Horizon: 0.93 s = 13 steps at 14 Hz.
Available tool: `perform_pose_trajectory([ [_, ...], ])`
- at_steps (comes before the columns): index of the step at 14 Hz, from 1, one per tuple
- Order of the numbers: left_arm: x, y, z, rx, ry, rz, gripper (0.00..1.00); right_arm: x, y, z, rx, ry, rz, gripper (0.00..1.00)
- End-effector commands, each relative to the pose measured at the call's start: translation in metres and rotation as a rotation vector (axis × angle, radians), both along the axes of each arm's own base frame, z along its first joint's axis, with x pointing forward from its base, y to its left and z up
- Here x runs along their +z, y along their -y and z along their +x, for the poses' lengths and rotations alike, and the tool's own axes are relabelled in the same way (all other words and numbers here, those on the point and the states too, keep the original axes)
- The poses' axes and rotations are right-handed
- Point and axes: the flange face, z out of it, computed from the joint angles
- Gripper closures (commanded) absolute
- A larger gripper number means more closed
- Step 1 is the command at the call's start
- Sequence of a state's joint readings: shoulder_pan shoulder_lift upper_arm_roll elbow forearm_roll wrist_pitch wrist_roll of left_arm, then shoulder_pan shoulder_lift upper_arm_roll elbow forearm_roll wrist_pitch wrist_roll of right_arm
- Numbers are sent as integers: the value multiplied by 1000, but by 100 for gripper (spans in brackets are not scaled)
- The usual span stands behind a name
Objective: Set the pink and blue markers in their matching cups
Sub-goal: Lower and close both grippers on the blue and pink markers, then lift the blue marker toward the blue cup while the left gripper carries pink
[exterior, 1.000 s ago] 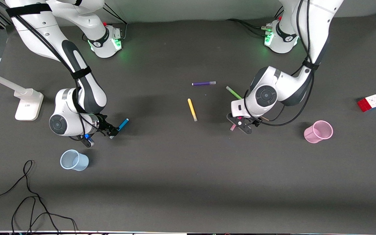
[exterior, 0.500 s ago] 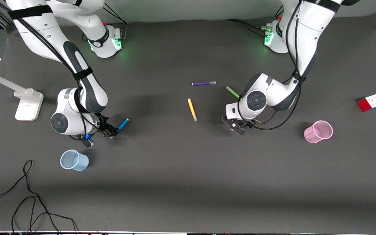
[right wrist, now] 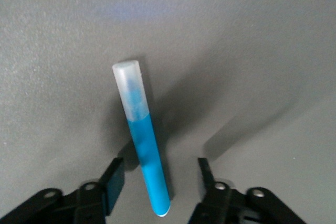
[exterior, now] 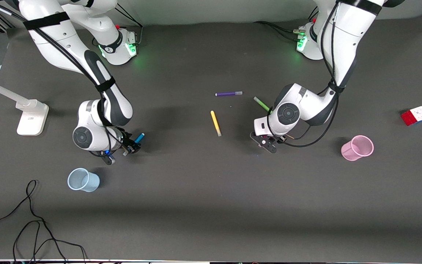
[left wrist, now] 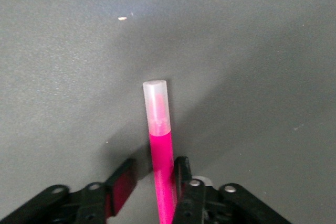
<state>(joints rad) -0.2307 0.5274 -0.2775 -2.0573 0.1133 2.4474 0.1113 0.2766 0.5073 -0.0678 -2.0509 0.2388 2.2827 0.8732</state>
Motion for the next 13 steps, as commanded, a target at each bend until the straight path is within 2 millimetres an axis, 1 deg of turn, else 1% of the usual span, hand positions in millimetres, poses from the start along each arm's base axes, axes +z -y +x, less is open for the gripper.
perform_pose_trajectory([
  [1,2,-1,-2,14,1,20,100,-1,-6,-3,-28,5,6,43],
  [3,7,-1,1,23,9,18,100,-3,-9,-6,-22,1,5,53],
  [4,14,-1,3,43,21,17,100,-2,-10,-6,-20,2,6,54],
  [6,44,-4,18,100,68,7,100,-1,-11,-7,-19,2,6,57],
  [7,67,-7,26,121,82,8,100,-1,-13,-8,-17,2,6,57],
  [8,90,-13,36,147,84,13,100,-2,-20,-10,-14,-1,2,57],
  [9,117,-22,48,178,79,18,100,-2,-21,-10,-23,-2,0,57],
  [10,144,-28,56,208,60,17,100,-2,-22,-11,-25,-4,-2,57],
  [11,175,-38,64,243,43,15,100,0,-22,-10,-29,-1,-3,58],
  [13,229,-68,76,309,9,29,100,0,-27,-11,-32,-1,-4,58],
])
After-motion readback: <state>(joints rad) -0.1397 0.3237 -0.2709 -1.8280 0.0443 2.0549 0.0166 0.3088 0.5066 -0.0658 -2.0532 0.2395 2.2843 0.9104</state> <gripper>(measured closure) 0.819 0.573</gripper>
